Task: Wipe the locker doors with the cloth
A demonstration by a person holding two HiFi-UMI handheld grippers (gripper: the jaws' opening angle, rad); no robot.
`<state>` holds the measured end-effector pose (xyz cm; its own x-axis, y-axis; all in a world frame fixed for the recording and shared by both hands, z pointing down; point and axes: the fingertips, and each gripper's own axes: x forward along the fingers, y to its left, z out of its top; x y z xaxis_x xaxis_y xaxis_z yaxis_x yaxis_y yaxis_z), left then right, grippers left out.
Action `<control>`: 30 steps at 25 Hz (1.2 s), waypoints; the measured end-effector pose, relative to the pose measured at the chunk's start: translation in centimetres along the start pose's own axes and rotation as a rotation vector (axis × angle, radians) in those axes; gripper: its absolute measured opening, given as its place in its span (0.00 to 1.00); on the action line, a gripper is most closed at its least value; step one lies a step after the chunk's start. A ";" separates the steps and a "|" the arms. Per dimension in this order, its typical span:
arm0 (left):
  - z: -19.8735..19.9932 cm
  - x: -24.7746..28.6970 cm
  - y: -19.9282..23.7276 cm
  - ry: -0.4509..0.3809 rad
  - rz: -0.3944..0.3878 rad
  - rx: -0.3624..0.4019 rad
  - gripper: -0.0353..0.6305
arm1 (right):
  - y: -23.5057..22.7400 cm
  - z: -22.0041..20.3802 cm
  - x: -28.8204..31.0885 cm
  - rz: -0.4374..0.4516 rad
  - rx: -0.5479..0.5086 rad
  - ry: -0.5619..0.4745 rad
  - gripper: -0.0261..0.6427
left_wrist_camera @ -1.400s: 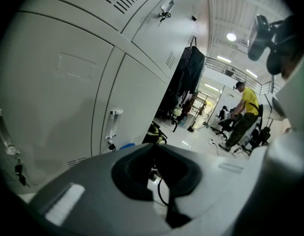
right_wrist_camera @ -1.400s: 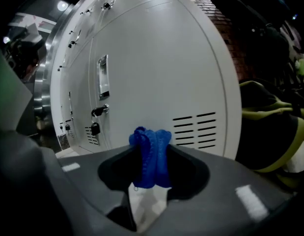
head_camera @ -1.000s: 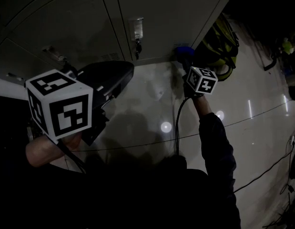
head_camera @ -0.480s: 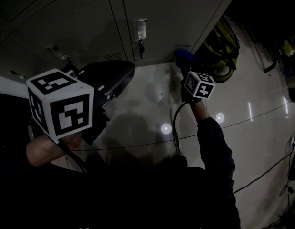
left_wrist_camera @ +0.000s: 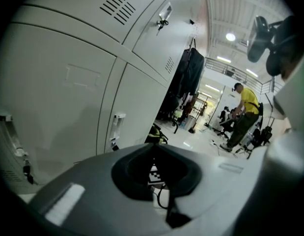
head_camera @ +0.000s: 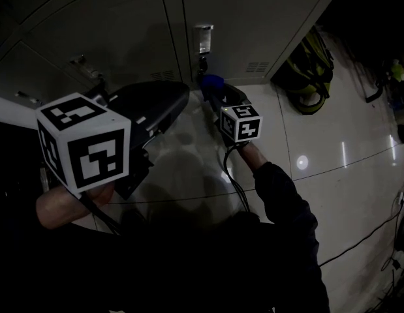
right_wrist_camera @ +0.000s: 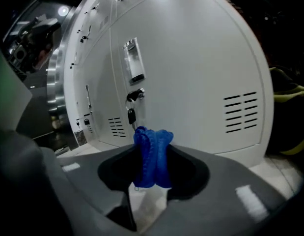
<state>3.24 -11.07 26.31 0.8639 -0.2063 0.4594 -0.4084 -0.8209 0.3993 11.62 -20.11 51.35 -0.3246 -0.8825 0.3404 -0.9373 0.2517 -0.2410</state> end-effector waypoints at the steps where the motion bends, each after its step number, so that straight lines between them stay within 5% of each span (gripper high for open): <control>1: 0.0 0.0 0.1 0.000 -0.001 -0.002 0.05 | 0.7 -0.2 0.5 0.015 -0.006 0.009 0.27; 8: -0.4 0.1 0.8 0.000 0.005 -0.015 0.05 | 0.9 -1.5 2.9 0.026 0.016 0.054 0.27; 24: -0.6 1.2 0.1 0.028 -0.006 -0.006 0.05 | -17.2 -0.9 -5.9 -0.279 0.098 0.051 0.27; 30: -0.6 1.3 0.2 0.032 0.008 0.000 0.05 | -18.5 -0.7 -7.4 -0.290 0.140 0.042 0.27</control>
<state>4.13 -11.20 27.46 0.8507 -0.1961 0.4876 -0.4154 -0.8193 0.3952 31.31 -17.92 53.91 -0.0545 -0.8916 0.4494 -0.9659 -0.0670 -0.2501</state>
